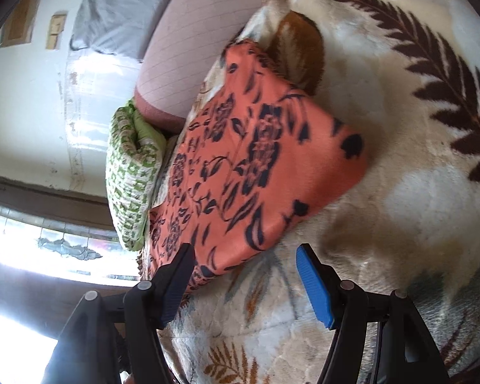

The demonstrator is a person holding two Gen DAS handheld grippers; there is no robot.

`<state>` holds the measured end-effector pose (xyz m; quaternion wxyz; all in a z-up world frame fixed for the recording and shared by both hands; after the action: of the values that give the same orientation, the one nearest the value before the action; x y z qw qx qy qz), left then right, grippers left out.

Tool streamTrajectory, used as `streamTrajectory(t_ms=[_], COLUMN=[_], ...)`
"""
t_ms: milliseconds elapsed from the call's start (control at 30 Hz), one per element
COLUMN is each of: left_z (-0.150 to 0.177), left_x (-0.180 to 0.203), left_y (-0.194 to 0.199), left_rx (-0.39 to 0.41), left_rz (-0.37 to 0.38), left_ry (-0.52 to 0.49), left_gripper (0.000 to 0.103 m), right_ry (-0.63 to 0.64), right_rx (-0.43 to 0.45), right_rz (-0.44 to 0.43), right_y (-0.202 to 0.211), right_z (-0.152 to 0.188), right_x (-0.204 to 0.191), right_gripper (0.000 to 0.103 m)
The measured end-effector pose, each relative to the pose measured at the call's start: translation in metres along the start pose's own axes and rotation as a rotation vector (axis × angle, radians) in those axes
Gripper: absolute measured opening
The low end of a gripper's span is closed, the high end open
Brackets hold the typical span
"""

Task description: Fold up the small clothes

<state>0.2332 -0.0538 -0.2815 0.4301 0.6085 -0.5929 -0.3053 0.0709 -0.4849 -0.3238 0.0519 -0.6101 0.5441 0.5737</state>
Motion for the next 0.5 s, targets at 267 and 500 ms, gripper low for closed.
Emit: streamTrajectory(t_ms=[267, 500], left_z=[-0.015, -0.020], left_x=[-0.002, -0.008], left_y=[-0.025, -0.020], left_rx=[-0.075, -0.083], left_rz=[0.055, 0.105], left_ry=[0.075, 0.131], left_gripper=[0.080, 0.080], right_ry=[-0.043, -0.060], right_rx=[0.042, 0.062], right_rz=[0.031, 0.043], right_y=[-0.006, -0.012], right_z=[-0.013, -0.027], right_x=[0.011, 0.015], right_gripper=[0.069, 0.069])
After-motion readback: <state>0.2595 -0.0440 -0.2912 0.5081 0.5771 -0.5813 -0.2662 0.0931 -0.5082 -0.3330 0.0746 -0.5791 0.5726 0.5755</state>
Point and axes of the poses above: each gripper's, at about its wrist camera, not at the fingertips, and y roughly against the way its jaws point, x to its right, z to its underside, the point moved 2 cm from there along -y, roughly the way its jaws point, and after that the axes turned 14 degrees about y, right-handed, at the moved point
